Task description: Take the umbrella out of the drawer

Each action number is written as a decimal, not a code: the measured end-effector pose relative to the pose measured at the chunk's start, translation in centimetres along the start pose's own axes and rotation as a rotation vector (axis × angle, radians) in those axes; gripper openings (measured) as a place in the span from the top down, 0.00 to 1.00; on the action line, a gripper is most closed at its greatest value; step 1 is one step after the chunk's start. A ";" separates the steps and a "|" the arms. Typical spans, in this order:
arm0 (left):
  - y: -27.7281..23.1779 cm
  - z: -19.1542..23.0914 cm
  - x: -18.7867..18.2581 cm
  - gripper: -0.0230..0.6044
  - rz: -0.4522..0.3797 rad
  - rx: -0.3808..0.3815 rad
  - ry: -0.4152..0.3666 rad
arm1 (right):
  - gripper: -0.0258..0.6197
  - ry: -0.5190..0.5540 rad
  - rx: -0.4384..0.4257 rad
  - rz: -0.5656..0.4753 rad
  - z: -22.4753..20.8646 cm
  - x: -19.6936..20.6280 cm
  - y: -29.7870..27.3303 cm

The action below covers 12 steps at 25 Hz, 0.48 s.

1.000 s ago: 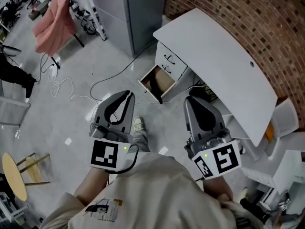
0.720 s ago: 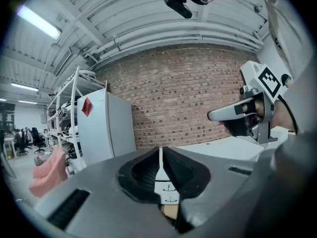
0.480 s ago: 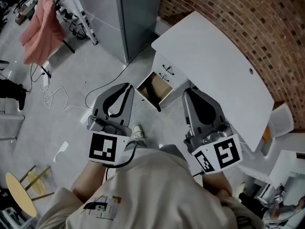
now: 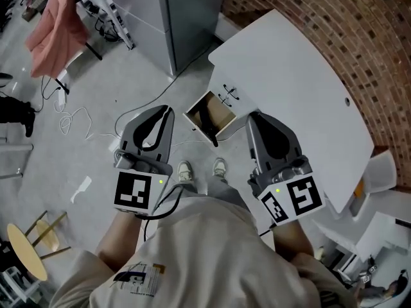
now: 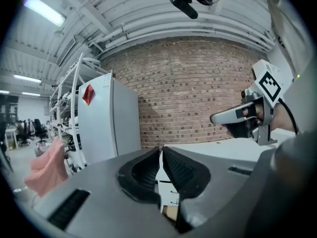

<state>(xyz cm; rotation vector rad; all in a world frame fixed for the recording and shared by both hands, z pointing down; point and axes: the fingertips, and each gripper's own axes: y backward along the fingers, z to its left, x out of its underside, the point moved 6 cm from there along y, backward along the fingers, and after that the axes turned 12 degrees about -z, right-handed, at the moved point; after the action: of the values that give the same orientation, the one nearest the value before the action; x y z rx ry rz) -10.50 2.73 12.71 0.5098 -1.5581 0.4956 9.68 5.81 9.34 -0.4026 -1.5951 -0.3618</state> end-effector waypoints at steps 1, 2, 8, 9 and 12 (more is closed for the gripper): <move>-0.4 0.0 0.3 0.92 0.003 -0.010 0.021 | 0.95 -0.004 -0.010 0.014 -0.5 0.4 -0.3; -0.8 -0.1 0.6 0.92 0.005 -0.018 0.031 | 0.95 -0.011 -0.017 0.025 -1.0 0.8 -0.5; -3.5 -0.1 3.5 0.92 0.047 -0.068 0.020 | 0.95 -0.070 -0.063 0.137 -4.2 5.3 -2.7; -4.0 0.0 4.2 0.92 0.051 -0.076 0.019 | 0.95 -0.076 -0.072 0.158 -4.6 6.3 -3.3; -5.5 0.5 6.3 0.92 0.060 -0.099 0.008 | 0.94 -0.096 -0.087 0.211 -5.7 9.5 -5.4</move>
<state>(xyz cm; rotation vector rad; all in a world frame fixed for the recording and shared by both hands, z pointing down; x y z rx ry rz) -7.83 -2.15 19.05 0.3859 -1.5852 0.4632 11.77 -1.23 19.19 -0.6580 -1.6160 -0.2541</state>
